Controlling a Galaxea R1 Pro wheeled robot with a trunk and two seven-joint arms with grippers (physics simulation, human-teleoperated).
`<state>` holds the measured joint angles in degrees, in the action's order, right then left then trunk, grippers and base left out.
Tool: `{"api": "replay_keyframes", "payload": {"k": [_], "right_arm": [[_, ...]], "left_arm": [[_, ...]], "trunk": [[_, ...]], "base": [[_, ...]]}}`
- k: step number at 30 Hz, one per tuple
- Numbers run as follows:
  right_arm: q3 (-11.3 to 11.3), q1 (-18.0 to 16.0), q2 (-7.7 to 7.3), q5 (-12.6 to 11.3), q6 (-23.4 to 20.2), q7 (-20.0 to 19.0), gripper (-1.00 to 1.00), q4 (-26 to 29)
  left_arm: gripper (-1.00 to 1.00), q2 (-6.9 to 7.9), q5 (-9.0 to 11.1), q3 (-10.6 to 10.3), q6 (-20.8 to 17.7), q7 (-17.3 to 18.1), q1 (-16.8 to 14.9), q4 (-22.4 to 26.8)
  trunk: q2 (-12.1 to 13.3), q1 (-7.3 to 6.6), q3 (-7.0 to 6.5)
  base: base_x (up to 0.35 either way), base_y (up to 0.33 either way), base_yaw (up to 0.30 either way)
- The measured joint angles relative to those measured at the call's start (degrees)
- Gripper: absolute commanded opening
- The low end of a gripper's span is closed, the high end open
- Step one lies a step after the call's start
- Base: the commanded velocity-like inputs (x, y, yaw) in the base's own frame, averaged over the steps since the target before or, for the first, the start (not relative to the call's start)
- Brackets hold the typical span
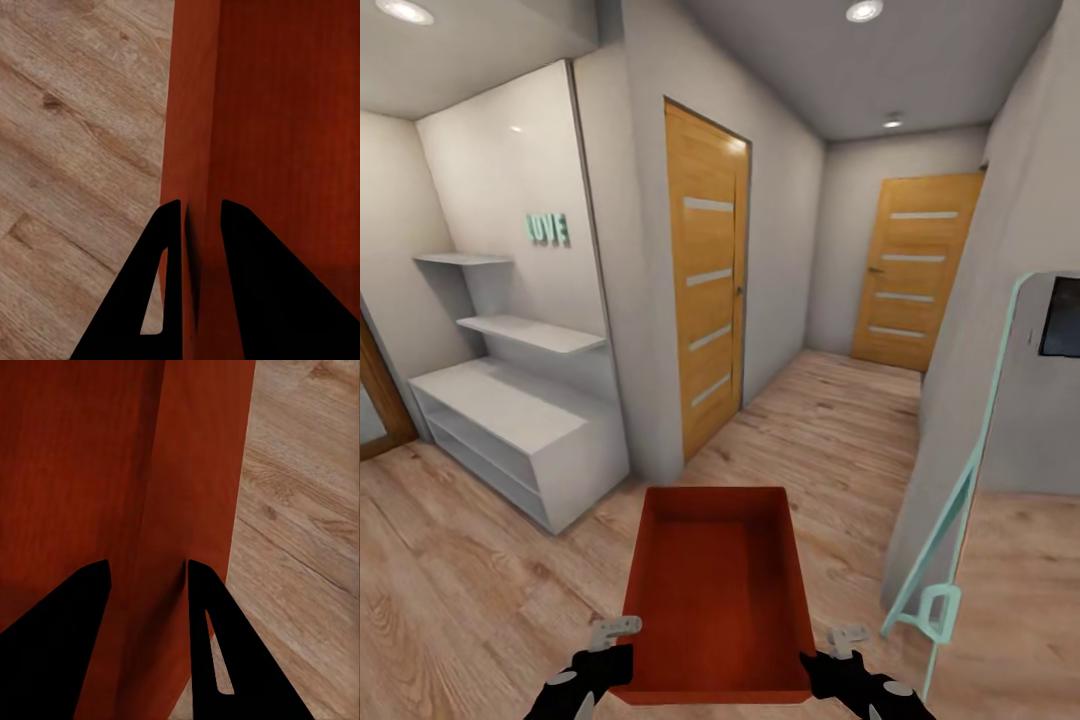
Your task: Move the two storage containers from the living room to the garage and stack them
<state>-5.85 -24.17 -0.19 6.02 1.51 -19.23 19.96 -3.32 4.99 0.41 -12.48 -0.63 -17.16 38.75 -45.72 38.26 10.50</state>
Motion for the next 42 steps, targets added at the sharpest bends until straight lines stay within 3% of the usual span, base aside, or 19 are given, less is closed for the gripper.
{"api": "replay_keyframes", "payload": {"k": [42], "right_arm": [[-0.5, 0.0, -0.21, 0.5, 0.0, -0.5, -1.0, 0.0]], "left_arm": [[-1.0, -0.29, -0.3, 0.2, -0.1, 0.0, 0.0, 0.0]], "trunk": [[0.0, 0.0, 0.0]], "base": [[0.324, 0.0, 0.0]]}}
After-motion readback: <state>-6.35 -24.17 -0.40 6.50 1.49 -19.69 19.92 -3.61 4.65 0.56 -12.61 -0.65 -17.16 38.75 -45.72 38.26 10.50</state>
